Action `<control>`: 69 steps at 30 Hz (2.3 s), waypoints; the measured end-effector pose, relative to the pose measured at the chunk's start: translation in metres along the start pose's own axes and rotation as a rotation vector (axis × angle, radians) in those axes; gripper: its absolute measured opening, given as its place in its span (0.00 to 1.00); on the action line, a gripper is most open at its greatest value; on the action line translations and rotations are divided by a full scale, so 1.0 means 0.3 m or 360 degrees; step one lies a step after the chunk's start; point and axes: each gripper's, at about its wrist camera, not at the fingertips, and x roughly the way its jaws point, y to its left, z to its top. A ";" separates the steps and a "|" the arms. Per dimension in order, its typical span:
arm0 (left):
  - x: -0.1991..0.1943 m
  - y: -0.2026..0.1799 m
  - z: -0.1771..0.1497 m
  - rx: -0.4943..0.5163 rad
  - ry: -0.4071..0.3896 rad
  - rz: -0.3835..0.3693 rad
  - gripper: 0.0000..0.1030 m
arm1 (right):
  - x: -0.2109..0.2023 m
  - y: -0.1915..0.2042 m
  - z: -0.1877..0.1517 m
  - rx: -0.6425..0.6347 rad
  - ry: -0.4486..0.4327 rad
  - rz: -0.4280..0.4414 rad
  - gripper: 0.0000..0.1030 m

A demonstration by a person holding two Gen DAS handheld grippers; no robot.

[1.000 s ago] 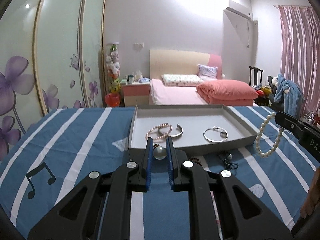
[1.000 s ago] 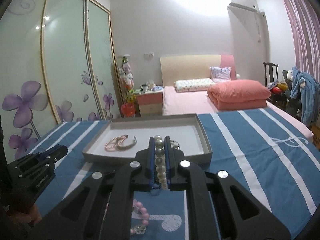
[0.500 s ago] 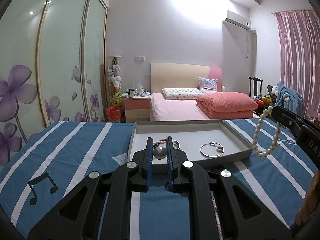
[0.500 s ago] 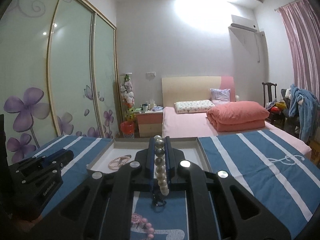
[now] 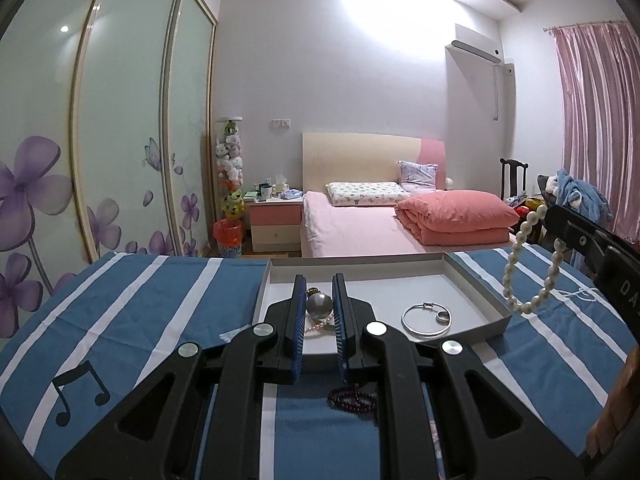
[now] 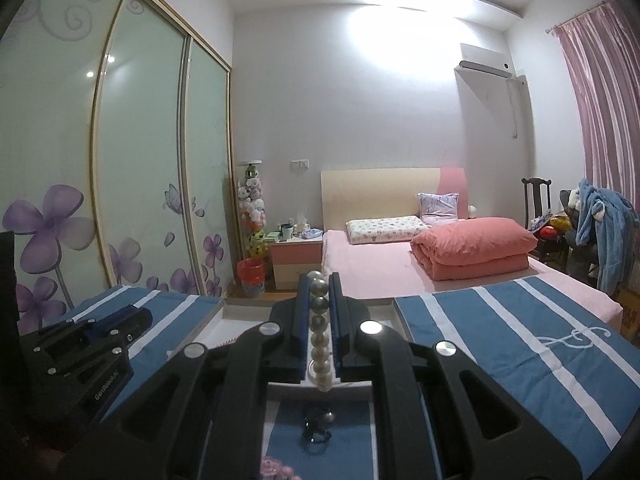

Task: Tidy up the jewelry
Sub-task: 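Carry the pearl and white pearl bracelet over the grey box with both tools, then lower both held items into the grey box and open both tools, then move the right tool to the pink crystal bracelet while the left tool approaches the dark red bead bracelet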

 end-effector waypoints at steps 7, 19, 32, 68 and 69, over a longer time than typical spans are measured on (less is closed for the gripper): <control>0.087 -0.004 0.006 -0.0001 0.0037 -0.0010 0.14 | 0.115 -0.010 -0.009 0.0010 0.0049 -0.0008 0.10; 0.281 -0.029 0.006 0.0022 0.0155 -0.0046 0.14 | 0.395 -0.031 -0.035 0.0069 0.0255 -0.0002 0.10; 0.392 -0.038 -0.003 0.0006 0.0315 -0.0105 0.20 | 0.538 -0.066 -0.071 0.0172 0.0455 0.0012 0.33; 0.100 0.201 -0.106 -0.0135 0.0461 -0.0072 0.34 | 0.135 0.038 -0.352 -0.0190 0.1114 0.0318 0.33; 0.099 0.199 -0.107 -0.0134 0.0464 -0.0073 0.35 | 0.135 0.044 -0.362 -0.0201 0.1131 0.0314 0.33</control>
